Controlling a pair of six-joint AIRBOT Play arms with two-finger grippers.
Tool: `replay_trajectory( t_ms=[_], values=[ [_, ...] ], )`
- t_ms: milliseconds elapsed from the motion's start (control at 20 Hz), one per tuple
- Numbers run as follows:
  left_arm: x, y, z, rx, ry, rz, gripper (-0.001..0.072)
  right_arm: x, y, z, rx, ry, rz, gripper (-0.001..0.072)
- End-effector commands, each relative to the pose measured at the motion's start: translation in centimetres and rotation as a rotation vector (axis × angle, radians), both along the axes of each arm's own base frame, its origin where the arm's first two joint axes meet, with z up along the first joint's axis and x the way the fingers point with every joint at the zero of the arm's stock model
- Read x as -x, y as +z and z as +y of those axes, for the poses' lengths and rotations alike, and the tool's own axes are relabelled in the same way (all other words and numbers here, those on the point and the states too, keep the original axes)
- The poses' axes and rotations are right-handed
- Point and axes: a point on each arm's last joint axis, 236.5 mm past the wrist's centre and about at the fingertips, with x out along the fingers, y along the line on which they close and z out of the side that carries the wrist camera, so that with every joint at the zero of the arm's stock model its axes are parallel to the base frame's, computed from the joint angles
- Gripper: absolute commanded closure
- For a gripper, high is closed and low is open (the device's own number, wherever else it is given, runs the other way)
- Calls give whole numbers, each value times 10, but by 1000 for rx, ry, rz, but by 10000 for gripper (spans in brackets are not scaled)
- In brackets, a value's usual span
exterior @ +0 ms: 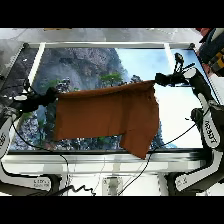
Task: Fold the clothes and pants, and hang the long-sleeved shirts on hangers.
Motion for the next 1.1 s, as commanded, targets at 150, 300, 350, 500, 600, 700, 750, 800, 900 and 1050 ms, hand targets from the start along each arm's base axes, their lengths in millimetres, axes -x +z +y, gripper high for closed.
replay_trajectory(
  t_ms=[150, 300, 350, 500, 600, 700, 750, 800, 900, 1050],
  values=[
    [59, -18, -31, -35, -255, 188, 693, 94, -54, -22, 175, 161, 412, 699],
    [69, -16, -14, -106, -228, 238, 693, 118, -60, -39, 251, 192, 511, 699],
    [71, -14, -10, -111, -213, 248, 693, 119, -60, -38, 248, 194, 518, 699],
    [71, 0, -8, -110, -181, 237, 693, 121, -60, -37, 234, 165, 533, 699],
    [70, 8, -7, -118, -179, 219, 693, 122, -59, -33, 211, 154, 543, 699],
    [70, 9, -7, -118, -180, 218, 692, 126, -58, -24, 173, 165, 558, 699],
    [70, 9, -8, -118, -181, 219, 689, 129, -56, -18, 143, 173, 567, 694],
    [70, 8, -7, -117, -180, 219, 627, 131, -54, -11, 116, 184, 575, 601],
    [72, 8, -9, -113, -187, 224, -13, 131, -53, -9, 111, 200, 567, 211],
    [86, 14, -12, -116, -260, 262, 8, 146, -55, -43, 218, 198, 620, 268]
  ],
)
